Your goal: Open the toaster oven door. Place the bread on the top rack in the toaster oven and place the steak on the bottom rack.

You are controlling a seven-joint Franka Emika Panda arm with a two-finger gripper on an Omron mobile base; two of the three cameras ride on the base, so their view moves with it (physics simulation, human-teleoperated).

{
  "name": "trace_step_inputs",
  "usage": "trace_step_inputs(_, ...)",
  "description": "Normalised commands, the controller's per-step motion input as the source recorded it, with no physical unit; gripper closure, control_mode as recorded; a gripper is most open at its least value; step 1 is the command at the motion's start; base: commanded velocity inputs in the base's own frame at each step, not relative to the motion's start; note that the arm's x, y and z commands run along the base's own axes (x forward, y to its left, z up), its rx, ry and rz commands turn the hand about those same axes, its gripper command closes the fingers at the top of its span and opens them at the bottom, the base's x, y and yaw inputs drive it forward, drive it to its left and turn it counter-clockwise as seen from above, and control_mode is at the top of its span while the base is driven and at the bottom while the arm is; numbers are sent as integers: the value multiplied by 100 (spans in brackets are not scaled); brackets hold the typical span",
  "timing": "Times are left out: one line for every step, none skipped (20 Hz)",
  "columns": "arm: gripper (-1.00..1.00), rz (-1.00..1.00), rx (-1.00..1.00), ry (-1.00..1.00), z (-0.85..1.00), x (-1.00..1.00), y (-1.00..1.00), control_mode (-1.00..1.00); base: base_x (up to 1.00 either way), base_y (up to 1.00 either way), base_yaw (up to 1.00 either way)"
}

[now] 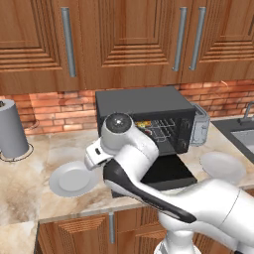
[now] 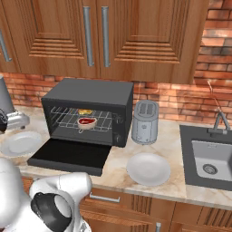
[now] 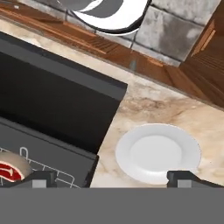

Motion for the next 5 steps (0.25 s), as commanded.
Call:
trace_step_inputs(-100,0,-15,0,47,-49,62,-100,0,0,0)
trace_step_inputs(-100,0,-14,0,40,-41,44,-100,0,0,0)
trace_step_inputs(-100,0,-13,0,31,-31,32,-100,0,0,0)
trace_step_inputs(-100,0,-11,0,20,-28,21,-100,0,0,0)
trace_step_inputs(-100,0,-9,0,11,-20,6,-100,0,0,0)
